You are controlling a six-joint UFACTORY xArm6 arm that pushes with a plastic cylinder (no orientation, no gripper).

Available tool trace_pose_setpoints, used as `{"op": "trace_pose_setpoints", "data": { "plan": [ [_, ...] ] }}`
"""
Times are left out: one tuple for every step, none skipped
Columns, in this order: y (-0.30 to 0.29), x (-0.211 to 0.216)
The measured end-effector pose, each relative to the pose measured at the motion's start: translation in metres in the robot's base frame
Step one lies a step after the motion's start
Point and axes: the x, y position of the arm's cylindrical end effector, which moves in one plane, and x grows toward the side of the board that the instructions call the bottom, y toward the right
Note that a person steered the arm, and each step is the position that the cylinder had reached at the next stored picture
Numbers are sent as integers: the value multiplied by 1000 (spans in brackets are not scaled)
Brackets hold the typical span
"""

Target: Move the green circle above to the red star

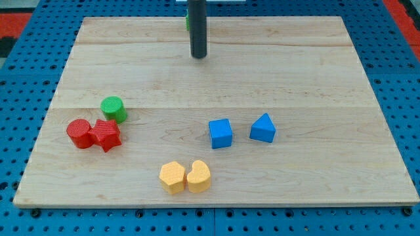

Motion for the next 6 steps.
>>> {"op": "trace_pose_setpoints", "data": {
  "plan": [
    [-30,90],
    [-84,119],
    [-103,117],
    [-125,108],
    [-150,16],
    [-231,20]
  ]
}}
